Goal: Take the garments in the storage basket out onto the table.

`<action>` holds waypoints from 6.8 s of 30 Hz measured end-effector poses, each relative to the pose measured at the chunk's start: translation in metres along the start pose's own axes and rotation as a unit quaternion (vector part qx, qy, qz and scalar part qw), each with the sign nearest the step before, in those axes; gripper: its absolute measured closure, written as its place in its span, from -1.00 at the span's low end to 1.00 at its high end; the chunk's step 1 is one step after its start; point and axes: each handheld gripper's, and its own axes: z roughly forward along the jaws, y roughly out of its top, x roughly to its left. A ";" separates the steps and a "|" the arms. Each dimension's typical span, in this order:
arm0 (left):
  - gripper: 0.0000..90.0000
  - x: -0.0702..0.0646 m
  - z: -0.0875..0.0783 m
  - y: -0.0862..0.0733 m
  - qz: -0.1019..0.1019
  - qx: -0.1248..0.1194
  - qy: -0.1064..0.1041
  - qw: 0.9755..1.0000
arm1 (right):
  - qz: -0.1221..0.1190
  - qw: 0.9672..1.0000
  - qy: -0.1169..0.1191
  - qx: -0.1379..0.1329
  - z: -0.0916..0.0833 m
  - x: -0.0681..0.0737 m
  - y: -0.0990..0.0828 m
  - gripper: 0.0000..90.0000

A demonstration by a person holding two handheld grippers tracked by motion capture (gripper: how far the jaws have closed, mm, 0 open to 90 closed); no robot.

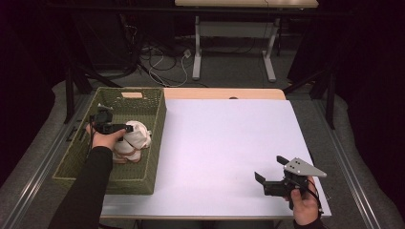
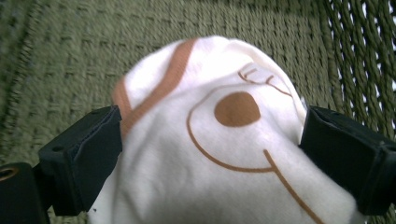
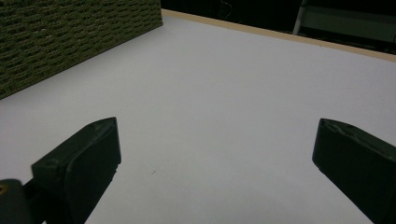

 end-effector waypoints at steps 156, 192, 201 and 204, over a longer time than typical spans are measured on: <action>0.68 -0.022 -0.072 -0.007 0.121 -0.084 -0.010 0.989 | -0.019 0.999 -0.002 0.028 0.007 0.004 -0.004 -0.94; 0.69 -0.047 -0.116 -0.006 0.147 -0.155 -0.048 0.976 | -0.018 0.999 -0.002 0.029 0.007 0.005 -0.004 -0.94; 0.69 -0.054 -0.123 -0.005 0.147 -0.170 -0.064 0.972 | -0.019 0.999 -0.003 0.028 0.007 0.005 -0.004 -0.94; 0.69 -0.058 -0.124 -0.005 0.151 -0.172 -0.068 0.971 | -0.021 0.999 -0.002 0.028 0.007 0.005 -0.004 -0.94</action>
